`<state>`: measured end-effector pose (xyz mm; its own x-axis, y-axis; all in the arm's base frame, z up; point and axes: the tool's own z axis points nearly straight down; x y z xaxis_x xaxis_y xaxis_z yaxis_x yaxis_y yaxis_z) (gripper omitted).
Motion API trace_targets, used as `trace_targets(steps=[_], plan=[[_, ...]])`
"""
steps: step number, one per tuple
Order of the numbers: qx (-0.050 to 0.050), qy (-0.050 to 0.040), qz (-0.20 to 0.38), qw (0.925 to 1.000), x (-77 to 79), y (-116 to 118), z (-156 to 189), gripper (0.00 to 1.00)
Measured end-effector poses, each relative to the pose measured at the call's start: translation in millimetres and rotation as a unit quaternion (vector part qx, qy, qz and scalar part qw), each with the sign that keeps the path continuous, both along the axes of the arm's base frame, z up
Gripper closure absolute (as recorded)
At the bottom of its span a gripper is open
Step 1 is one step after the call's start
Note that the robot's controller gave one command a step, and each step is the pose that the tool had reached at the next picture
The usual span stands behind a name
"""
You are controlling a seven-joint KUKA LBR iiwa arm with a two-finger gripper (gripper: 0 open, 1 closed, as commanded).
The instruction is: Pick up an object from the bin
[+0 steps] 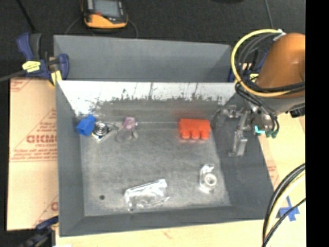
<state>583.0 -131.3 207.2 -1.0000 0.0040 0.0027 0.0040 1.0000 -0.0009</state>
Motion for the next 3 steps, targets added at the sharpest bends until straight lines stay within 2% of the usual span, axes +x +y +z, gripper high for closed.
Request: trace_targets(steps=[1, 2, 3], plan=[[0.001, -0.0005, 0.063, 0.998, 42.1, 50, -101, 0.0], [-0.001, -0.002, 0.251, 0.9679, -13.9, 3, -132, 0.0], [0.0, -0.0026, 0.444, 0.8959, -53.9, 21, -136, 0.0]])
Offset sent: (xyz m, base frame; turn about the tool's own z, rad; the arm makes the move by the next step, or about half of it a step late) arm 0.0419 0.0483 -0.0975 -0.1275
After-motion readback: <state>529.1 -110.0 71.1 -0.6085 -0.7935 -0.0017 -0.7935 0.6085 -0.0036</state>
